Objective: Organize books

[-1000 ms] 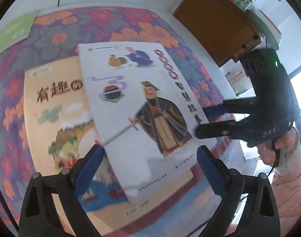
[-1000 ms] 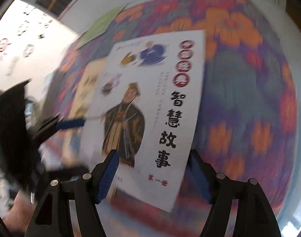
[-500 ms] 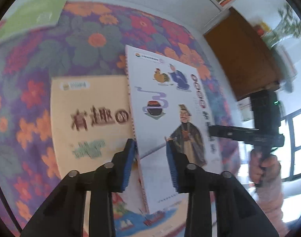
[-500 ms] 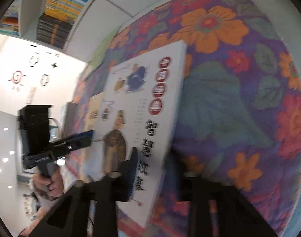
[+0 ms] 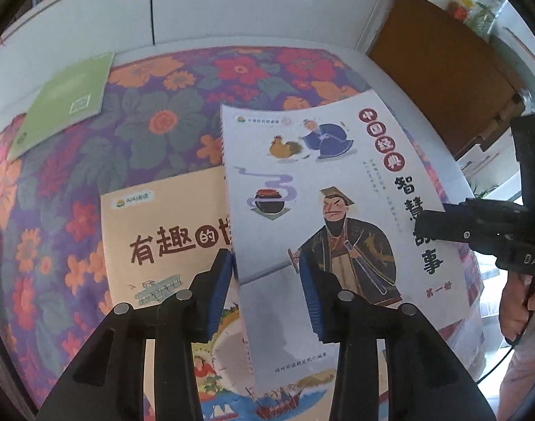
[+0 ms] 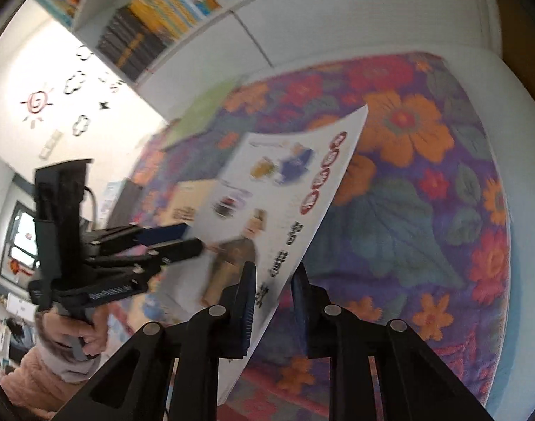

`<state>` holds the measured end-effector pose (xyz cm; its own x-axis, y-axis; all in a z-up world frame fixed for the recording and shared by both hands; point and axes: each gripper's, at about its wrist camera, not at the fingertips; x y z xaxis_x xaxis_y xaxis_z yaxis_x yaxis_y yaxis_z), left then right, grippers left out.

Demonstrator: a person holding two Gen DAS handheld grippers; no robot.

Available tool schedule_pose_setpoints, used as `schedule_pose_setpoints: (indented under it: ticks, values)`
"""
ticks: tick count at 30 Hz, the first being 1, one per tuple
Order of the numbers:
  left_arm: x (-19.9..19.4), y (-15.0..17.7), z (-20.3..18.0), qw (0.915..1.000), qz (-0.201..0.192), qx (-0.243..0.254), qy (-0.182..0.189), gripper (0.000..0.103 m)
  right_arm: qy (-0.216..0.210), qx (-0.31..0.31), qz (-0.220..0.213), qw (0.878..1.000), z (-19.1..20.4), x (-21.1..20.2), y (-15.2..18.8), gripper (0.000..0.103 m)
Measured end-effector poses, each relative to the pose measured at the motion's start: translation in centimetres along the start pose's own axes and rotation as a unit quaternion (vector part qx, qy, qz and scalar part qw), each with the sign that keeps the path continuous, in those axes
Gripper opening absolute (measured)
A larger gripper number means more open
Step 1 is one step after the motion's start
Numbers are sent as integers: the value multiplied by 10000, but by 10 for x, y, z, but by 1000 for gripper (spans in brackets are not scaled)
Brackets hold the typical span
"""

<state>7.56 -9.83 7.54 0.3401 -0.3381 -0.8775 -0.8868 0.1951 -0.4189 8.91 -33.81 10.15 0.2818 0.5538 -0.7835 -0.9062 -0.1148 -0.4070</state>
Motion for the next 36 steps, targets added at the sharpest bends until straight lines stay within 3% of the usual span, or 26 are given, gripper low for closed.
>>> schedule_pose_setpoints:
  ticks: [10,20,29,36]
  values:
    - [-21,3,15,9994,-242,-236,125,35,75,-491,-340,9982,49,-1,4,20]
    - [-54,11,39,9972,-554,-447,209,35,31,-681,-405,9968,87,-3,-3,20]
    - [-89,22,76,9941,-812,-697,177,35,-136,-865,-410,9953,130,9,-11,20]
    - [-124,39,126,9890,-1064,-1018,148,35,-304,-1089,-342,9930,173,30,-22,20]
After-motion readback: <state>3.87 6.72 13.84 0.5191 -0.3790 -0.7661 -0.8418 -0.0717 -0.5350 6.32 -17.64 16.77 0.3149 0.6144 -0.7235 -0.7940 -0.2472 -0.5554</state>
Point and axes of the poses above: each gripper's, at about its wrist camera, not at the fingertips, and x roughly the way its jaws point, z to its left, y to its underside, and after that the axes turned 1 degree about z, right-handed
